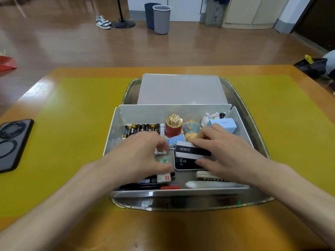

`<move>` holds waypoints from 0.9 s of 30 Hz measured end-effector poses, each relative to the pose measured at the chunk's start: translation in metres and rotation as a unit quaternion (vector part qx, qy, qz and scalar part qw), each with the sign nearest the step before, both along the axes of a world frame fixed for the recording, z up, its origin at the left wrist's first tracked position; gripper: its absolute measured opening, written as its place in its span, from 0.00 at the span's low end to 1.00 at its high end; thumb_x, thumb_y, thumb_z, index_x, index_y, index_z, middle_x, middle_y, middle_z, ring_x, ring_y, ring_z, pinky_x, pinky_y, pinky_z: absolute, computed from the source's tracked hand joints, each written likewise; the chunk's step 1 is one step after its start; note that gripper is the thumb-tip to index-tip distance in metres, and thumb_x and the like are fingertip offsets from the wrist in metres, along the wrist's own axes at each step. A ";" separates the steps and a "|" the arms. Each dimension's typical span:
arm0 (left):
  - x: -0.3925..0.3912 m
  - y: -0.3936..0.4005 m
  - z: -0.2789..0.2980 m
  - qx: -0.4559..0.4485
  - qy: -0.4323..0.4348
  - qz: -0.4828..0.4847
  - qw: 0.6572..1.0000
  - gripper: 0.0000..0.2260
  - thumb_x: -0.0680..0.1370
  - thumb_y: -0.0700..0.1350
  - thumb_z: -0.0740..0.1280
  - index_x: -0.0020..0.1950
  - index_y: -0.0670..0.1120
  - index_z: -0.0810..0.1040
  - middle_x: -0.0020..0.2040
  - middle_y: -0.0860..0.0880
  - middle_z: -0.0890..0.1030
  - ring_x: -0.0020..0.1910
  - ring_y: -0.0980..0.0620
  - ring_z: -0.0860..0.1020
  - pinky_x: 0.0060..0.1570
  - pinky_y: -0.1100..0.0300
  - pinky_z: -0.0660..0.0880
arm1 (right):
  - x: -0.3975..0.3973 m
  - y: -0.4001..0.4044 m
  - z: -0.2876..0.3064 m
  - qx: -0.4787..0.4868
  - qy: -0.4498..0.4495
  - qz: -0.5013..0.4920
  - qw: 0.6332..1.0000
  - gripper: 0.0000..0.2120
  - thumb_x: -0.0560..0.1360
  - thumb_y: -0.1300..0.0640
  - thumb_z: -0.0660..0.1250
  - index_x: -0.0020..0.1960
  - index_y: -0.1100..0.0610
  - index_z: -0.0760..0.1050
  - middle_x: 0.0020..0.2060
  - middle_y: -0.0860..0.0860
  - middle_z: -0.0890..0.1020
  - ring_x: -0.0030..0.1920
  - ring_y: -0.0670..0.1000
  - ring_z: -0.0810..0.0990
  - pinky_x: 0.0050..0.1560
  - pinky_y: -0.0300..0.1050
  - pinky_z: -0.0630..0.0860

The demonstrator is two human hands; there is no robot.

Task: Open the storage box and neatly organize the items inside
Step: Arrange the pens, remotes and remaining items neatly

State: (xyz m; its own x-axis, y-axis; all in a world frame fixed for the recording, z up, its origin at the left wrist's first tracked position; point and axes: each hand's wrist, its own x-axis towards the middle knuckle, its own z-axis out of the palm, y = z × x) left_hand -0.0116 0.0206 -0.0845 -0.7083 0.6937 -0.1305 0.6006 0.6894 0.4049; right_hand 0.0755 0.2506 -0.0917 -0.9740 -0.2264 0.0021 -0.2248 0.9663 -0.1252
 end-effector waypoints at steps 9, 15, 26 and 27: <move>0.007 -0.001 -0.011 -0.140 0.129 -0.113 0.975 0.29 0.69 0.70 0.68 0.66 0.57 0.73 0.58 0.57 0.73 0.56 0.53 0.68 0.53 0.55 0.68 | -0.006 -0.008 -0.001 0.037 -0.031 -0.038 0.998 0.18 0.74 0.43 0.71 0.62 0.45 0.75 0.56 0.43 0.74 0.56 0.50 0.75 0.44 0.49 0.75; 0.006 0.002 -0.005 -0.120 0.103 -0.104 0.982 0.25 0.72 0.66 0.69 0.64 0.54 0.76 0.57 0.55 0.79 0.57 0.52 0.73 0.57 0.52 0.73 | -0.007 -0.008 -0.003 0.041 -0.016 -0.047 0.998 0.18 0.73 0.39 0.70 0.59 0.43 0.75 0.53 0.41 0.74 0.56 0.47 0.74 0.44 0.49 0.76; -0.008 -0.004 0.009 0.122 0.050 0.037 0.991 0.27 0.66 0.67 0.67 0.60 0.56 0.76 0.49 0.59 0.80 0.48 0.57 0.77 0.48 0.51 0.78 | -0.024 -0.044 0.011 -0.459 -0.084 -0.094 0.880 0.08 0.74 0.46 0.73 0.50 0.48 0.84 0.31 0.49 0.85 0.29 0.43 0.77 0.29 0.32 0.69; -0.009 -0.006 0.009 0.127 0.052 0.035 0.990 0.27 0.66 0.68 0.68 0.60 0.56 0.76 0.48 0.59 0.79 0.48 0.57 0.77 0.48 0.51 0.78 | -0.027 -0.046 0.012 -0.475 -0.088 -0.099 0.870 0.05 0.74 0.51 0.74 0.49 0.49 0.84 0.29 0.49 0.84 0.28 0.41 0.75 0.29 0.31 0.69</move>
